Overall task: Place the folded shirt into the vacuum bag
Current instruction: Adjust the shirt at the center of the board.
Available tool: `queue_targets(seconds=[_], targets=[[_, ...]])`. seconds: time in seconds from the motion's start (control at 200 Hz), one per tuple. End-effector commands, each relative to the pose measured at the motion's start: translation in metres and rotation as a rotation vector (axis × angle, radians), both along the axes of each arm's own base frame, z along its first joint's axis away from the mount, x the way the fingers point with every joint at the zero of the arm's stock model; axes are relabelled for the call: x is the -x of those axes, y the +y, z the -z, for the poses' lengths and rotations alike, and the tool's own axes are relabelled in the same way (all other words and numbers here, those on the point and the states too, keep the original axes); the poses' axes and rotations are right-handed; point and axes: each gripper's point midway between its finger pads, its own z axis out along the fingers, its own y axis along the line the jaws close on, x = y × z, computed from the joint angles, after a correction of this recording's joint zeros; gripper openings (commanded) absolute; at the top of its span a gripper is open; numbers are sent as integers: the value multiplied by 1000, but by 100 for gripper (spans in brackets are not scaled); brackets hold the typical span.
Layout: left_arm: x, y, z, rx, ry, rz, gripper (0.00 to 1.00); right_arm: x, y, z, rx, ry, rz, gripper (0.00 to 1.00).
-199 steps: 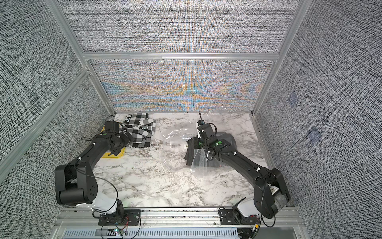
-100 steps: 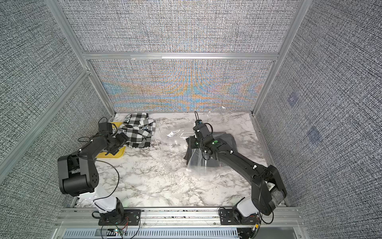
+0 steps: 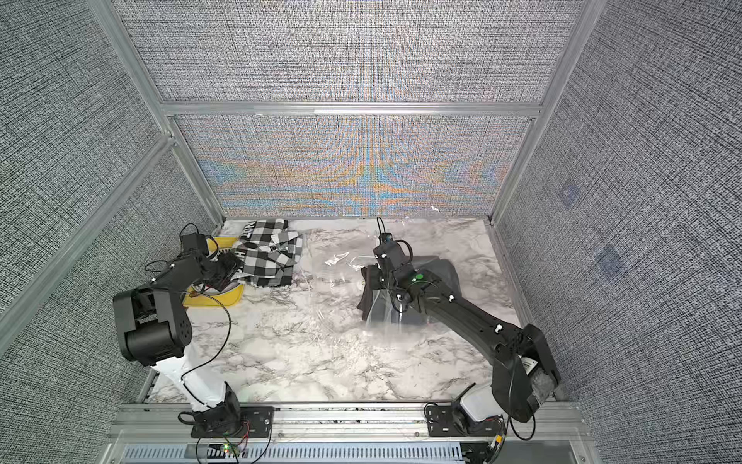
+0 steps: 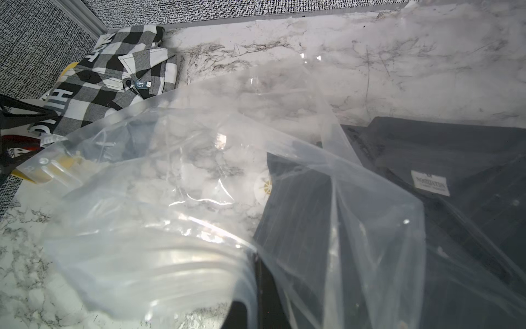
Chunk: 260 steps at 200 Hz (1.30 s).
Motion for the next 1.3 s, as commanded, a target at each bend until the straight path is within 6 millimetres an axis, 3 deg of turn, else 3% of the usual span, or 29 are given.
queue_targets(seconds=[0.0, 0.155, 0.245, 0.525, 0.756, 0.906, 0.961, 1.001, 1.081, 1.181, 1.221, 1.266, 1.296], targets=[[-8, -1, -7, 5, -31, 19, 62, 1, -2, 0, 11, -3, 4, 0], [-6, -10, -19, 9, -63, 49, 15, 0, -1, 3, 8, -4, -3, 0], [-1, -19, -28, -4, -76, 73, 1, 0, 0, 5, 13, -2, -7, 0], [27, -61, -54, -41, -101, 143, 0, -2, 0, 3, 12, -10, -11, 0], [74, -77, -69, -72, -107, 140, 0, -1, -7, 1, 28, -15, -3, 0], [108, -83, -64, -94, -43, 157, 0, -1, -18, -4, 40, -24, 16, 0], [122, -81, -61, -104, -17, 151, 6, -1, -22, -5, 44, -28, 22, 0], [132, -80, -61, -105, -8, 144, 18, -2, -24, -5, 50, -28, 27, 0], [151, -81, -67, -108, -21, 129, 35, -2, -29, -3, 65, -24, 33, 0], [171, -82, -85, -127, -89, 120, 70, -2, -34, -3, 73, -22, 43, 0], [177, -82, -93, -135, -113, 121, 89, -3, -37, -5, 75, -27, 52, 0], [182, -84, -101, -143, -136, 128, 99, -3, -42, -7, 82, -29, 66, 0], [183, -85, -105, -144, -151, 134, 100, -3, -45, -9, 82, -33, 72, 0]])
